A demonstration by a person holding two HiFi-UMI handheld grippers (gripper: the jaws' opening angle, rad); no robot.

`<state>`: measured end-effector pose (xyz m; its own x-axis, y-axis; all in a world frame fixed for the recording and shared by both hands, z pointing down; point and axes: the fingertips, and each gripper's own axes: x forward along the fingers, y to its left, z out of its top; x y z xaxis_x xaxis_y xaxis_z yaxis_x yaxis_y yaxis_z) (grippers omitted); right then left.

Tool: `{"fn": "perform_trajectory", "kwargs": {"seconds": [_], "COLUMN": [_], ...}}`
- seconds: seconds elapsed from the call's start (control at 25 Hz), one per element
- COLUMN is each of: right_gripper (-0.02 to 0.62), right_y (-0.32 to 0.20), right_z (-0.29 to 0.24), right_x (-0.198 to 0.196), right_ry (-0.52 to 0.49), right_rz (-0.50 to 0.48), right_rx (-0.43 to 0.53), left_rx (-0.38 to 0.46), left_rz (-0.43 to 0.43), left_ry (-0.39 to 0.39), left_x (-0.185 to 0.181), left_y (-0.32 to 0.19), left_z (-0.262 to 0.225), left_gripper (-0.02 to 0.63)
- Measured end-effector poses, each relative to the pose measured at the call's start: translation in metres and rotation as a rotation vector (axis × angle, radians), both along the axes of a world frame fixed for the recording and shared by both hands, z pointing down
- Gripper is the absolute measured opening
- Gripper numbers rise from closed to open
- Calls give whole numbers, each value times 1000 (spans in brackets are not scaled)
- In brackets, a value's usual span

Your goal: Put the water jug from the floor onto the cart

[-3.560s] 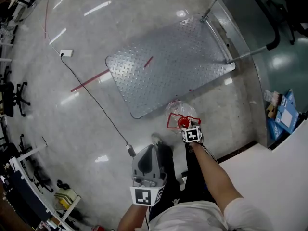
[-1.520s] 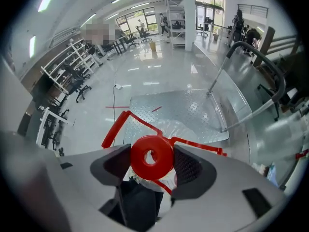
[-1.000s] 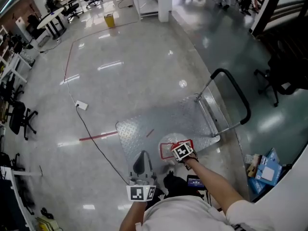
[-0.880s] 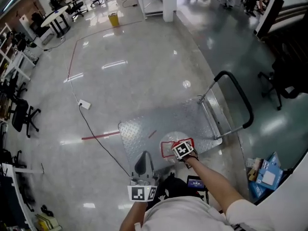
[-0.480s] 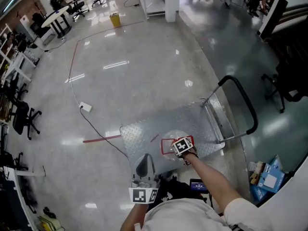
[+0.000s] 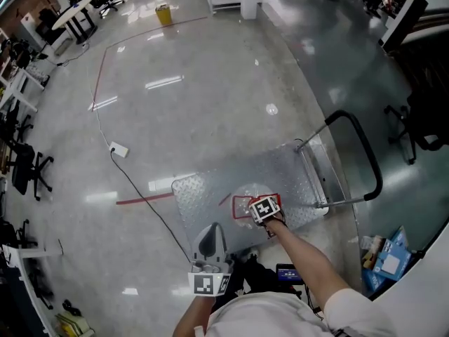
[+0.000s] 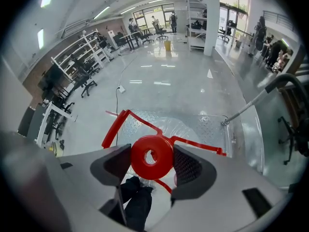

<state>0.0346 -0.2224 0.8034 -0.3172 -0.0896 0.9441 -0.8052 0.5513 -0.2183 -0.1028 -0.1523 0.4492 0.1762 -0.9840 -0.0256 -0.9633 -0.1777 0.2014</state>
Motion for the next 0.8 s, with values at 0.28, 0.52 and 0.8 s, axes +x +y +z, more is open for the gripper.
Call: {"fn": "perform_trajectory", "kwargs": {"seconds": [0.28, 0.52, 0.8], "right_gripper": [278, 278, 278], "right_y": [-24, -25, -40], "right_z": [13, 29, 32], "right_x": [-10, -6, -3], "right_ry": [-13, 25, 30], "right_rz": [15, 21, 28], "right_rx": [17, -22, -5], "left_rx": [-3, -13, -19], "left_rz": [6, 8, 6], "left_ry": [-10, -18, -22], "left_x": [-7, -10, -15], "left_y": [-28, -37, -42], "left_z": [7, 10, 13], "left_gripper": [3, 3, 3]}}
